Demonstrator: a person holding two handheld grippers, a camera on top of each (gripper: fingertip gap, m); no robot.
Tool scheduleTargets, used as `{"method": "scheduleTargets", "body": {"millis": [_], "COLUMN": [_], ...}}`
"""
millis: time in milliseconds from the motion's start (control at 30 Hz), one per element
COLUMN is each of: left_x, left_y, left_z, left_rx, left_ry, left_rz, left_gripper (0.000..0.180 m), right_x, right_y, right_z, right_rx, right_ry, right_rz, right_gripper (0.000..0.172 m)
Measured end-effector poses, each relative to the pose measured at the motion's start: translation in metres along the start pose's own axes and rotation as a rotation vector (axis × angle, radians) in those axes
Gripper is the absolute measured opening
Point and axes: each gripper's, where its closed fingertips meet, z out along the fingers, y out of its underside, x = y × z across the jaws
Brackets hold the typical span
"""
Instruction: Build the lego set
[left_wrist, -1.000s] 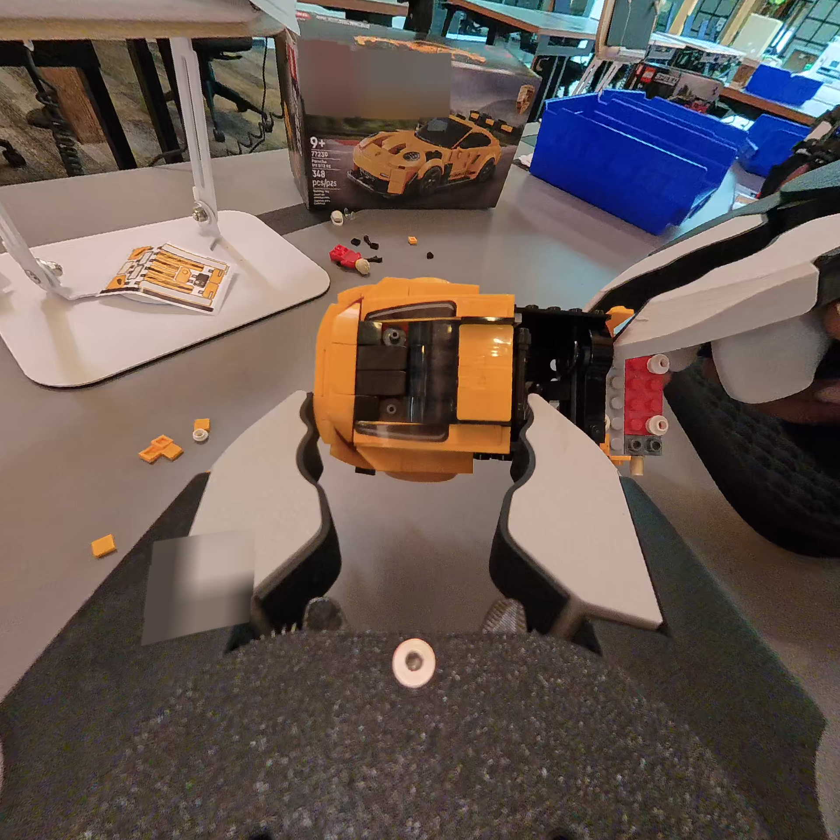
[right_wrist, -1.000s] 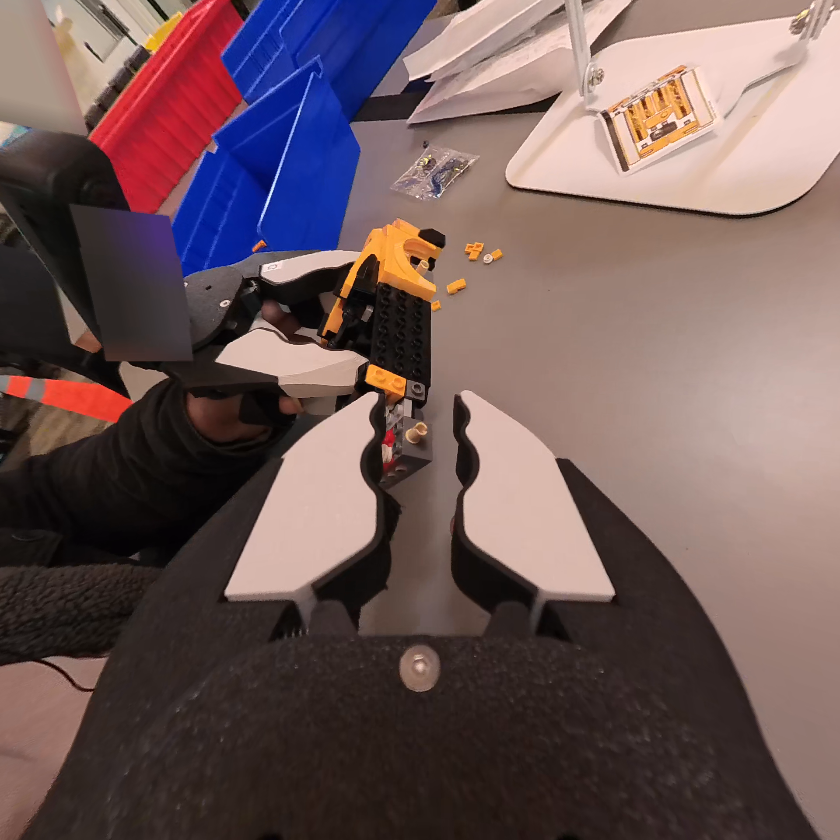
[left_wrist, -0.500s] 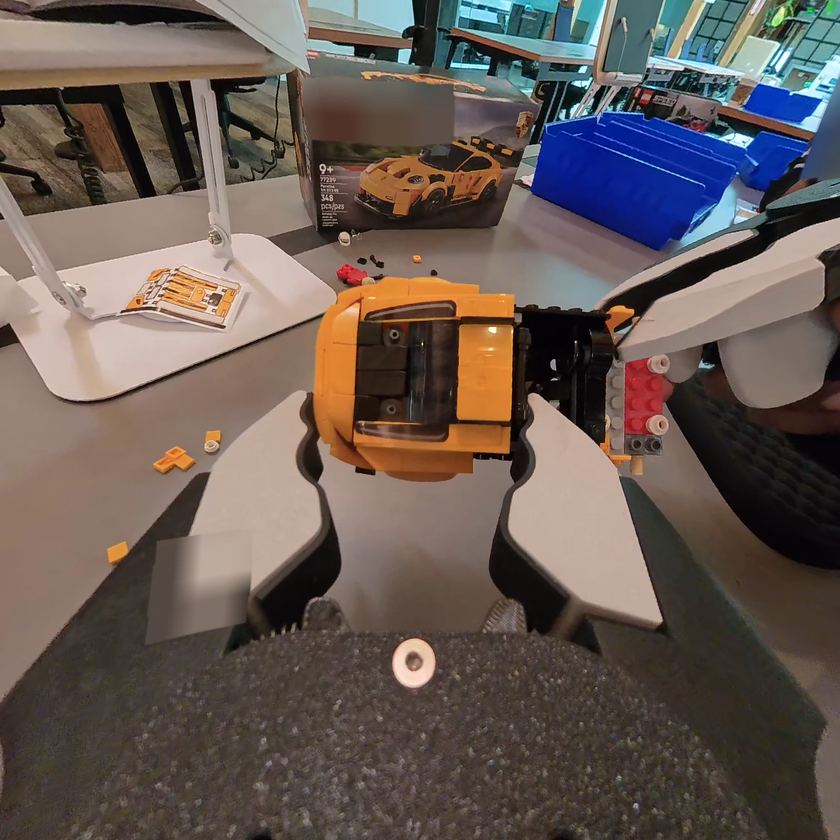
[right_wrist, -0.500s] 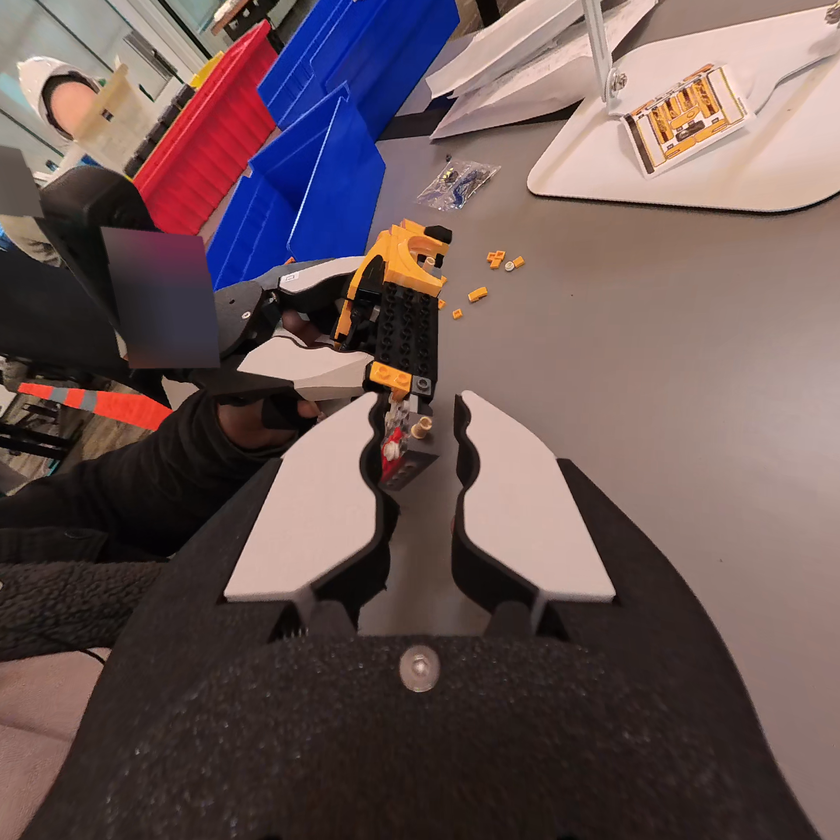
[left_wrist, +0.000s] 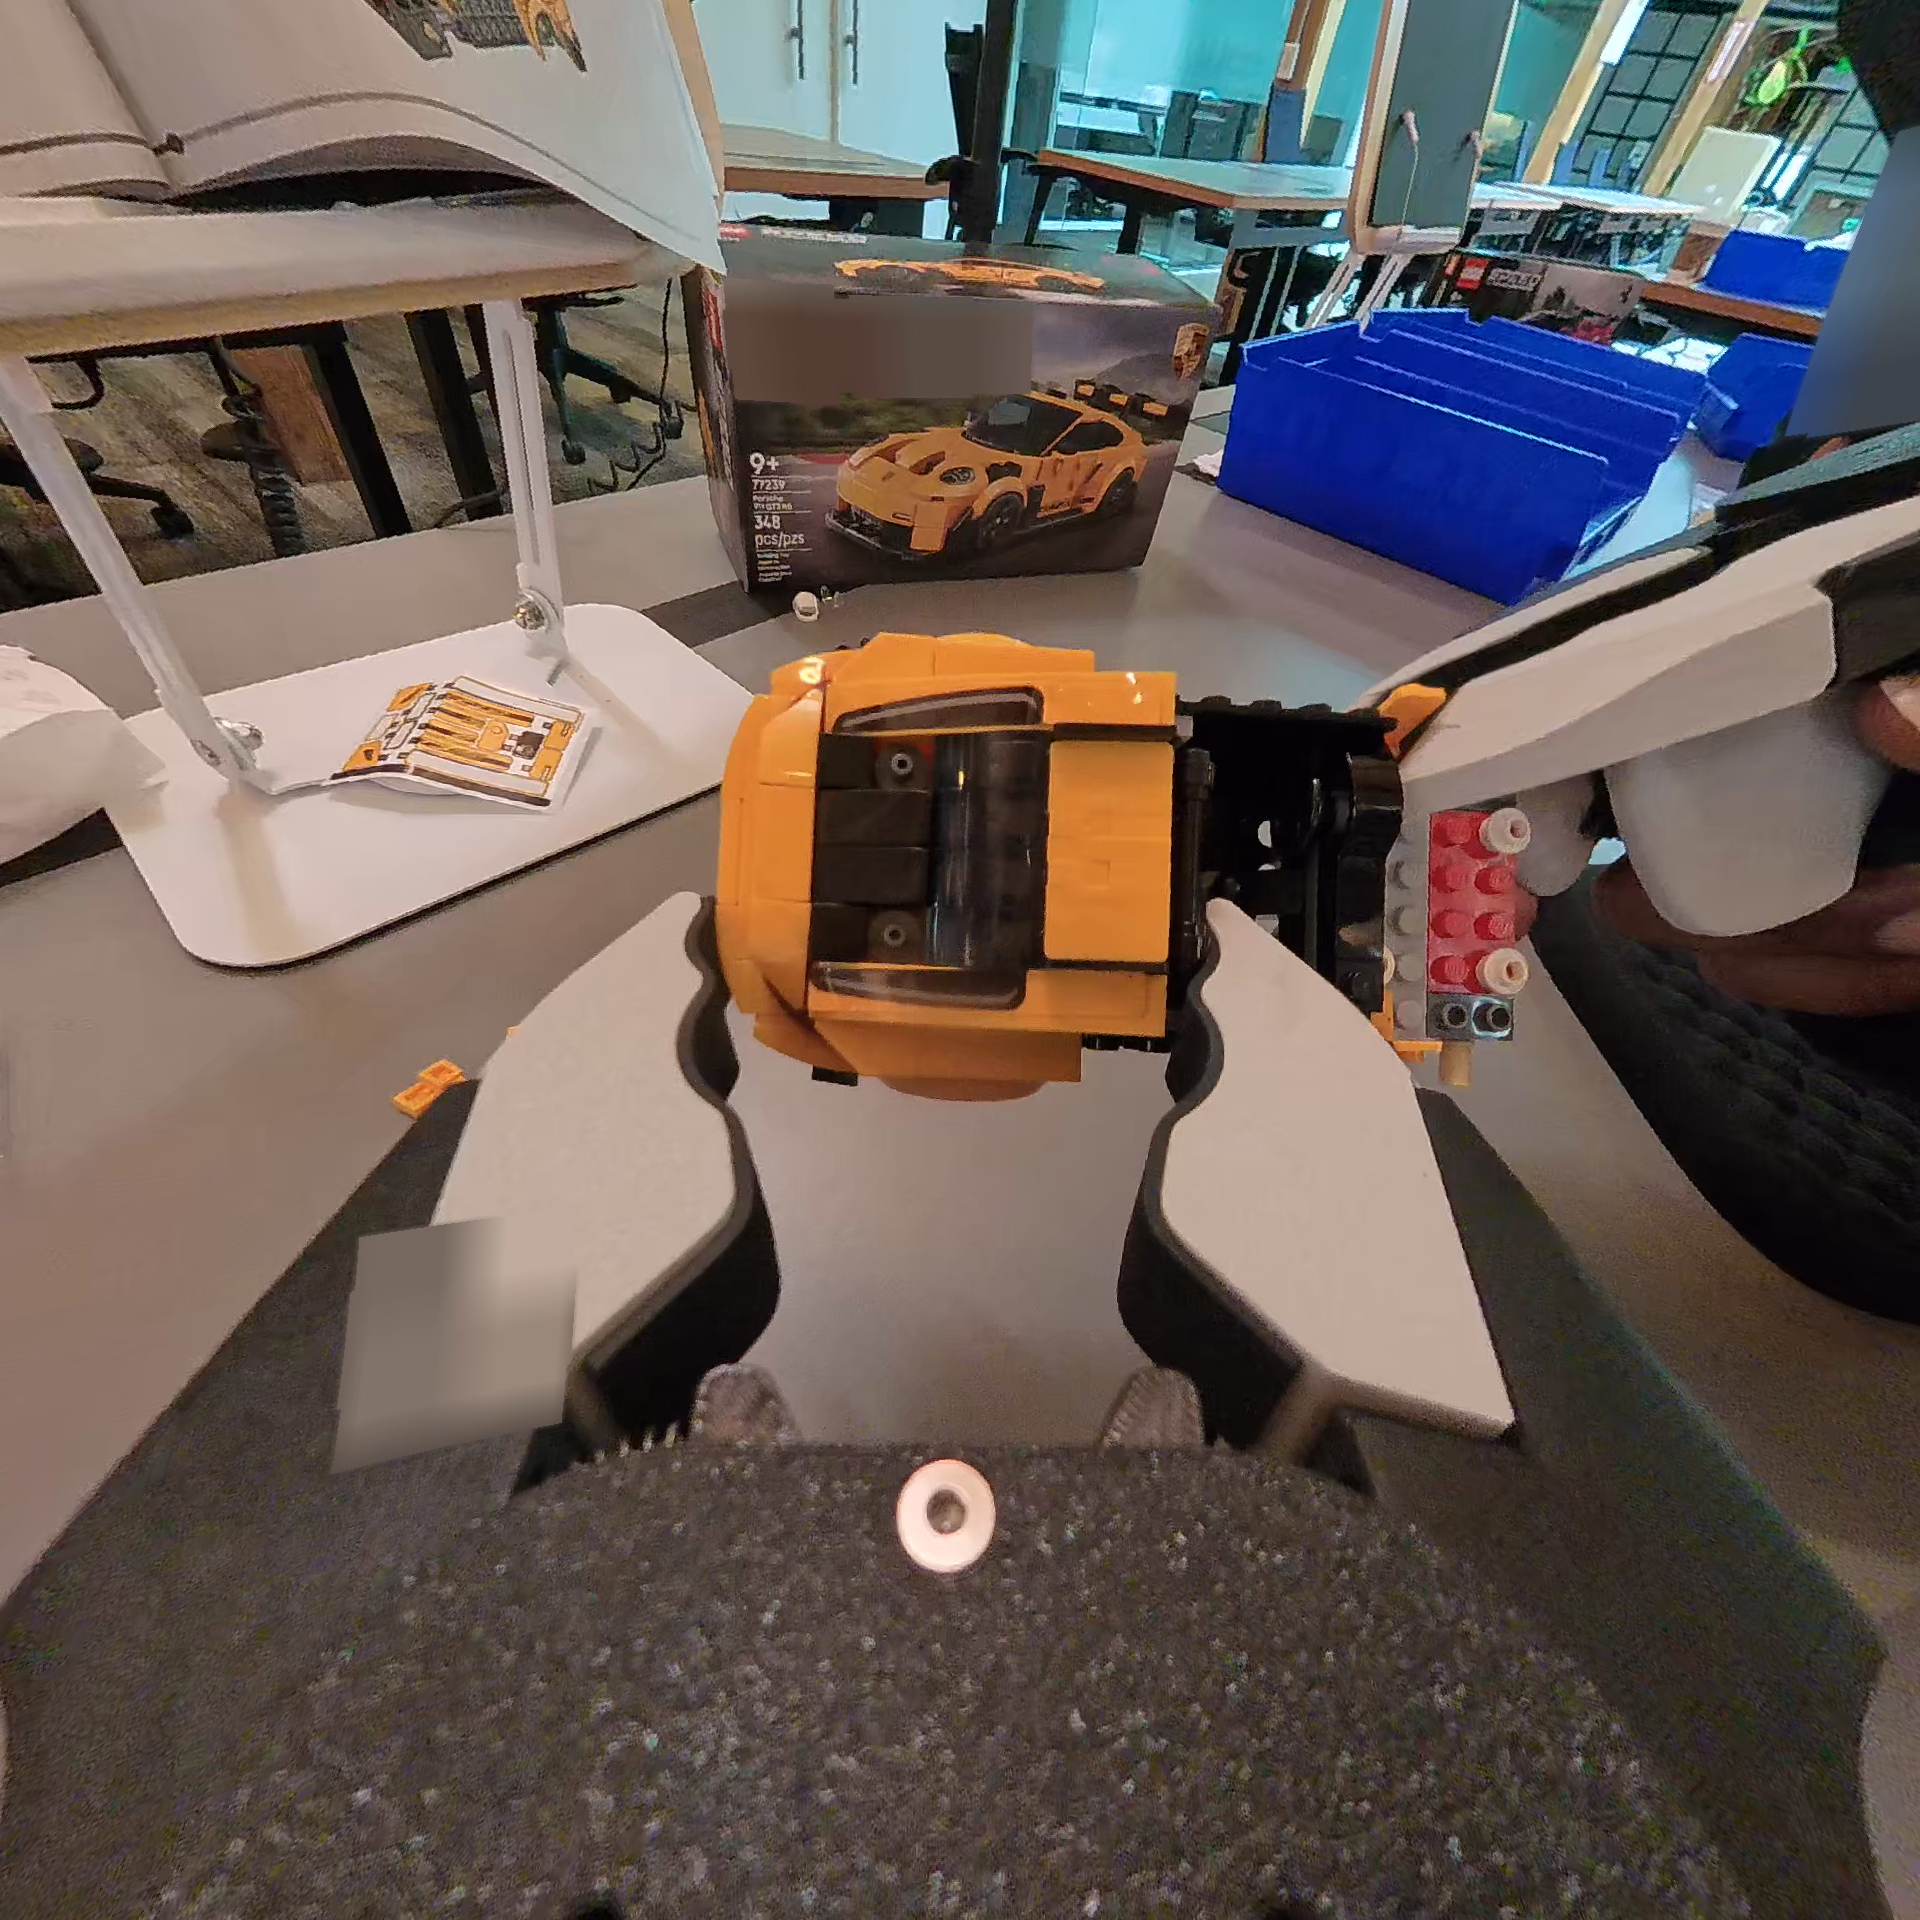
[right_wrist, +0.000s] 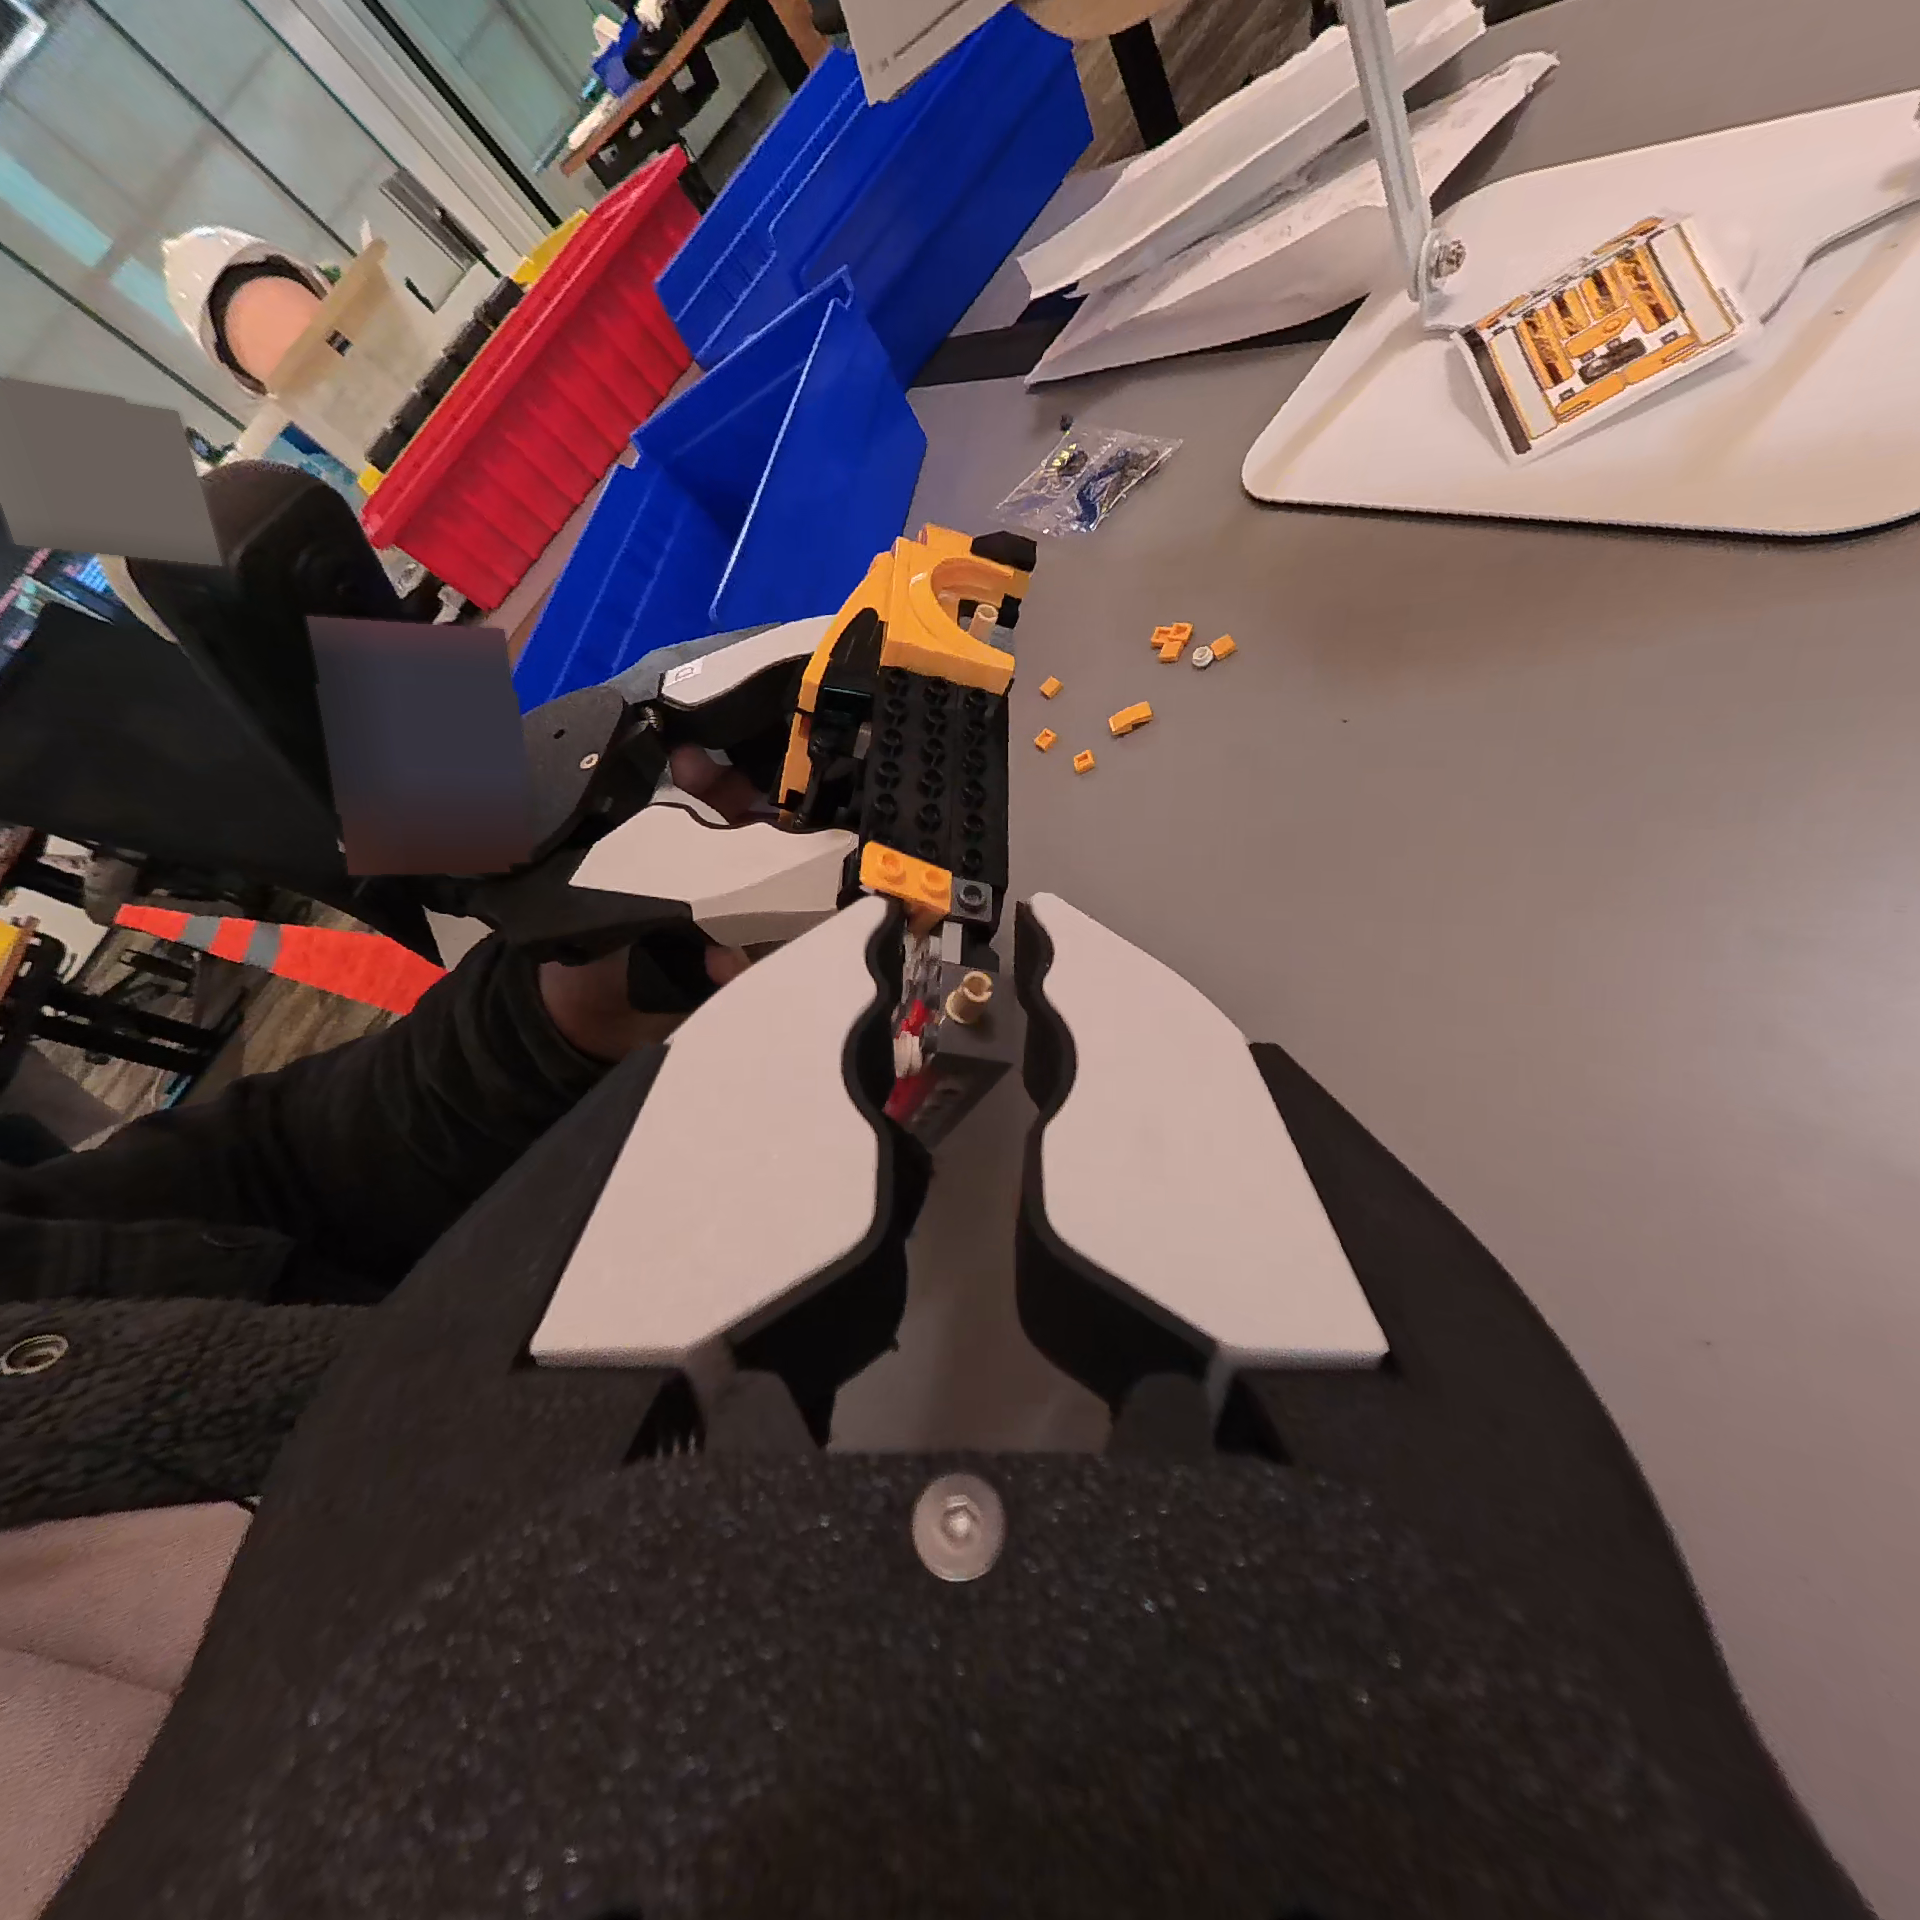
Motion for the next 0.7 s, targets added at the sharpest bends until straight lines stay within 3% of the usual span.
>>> {"method": "scheduleTargets", "body": {"millis": [367, 700], "left_x": [0.004, 0.007], "left_y": [-0.009, -0.018], "left_z": [-0.004, -0.009], "left_rx": [0.061, 0.126], "left_ry": [-0.006, -0.011], "left_rz": [0.038, 0.074], "left_gripper": [0.083, 0.083], "right_x": [-0.008, -0.016], "right_y": [-0.002, -0.004], "right_z": [-0.003, -0.008], "right_rx": [0.009, 0.031], "right_ry": [-0.027, 0.036], "right_rz": [-0.049, -0.253], "right_gripper": [0.017, 0.017]}}
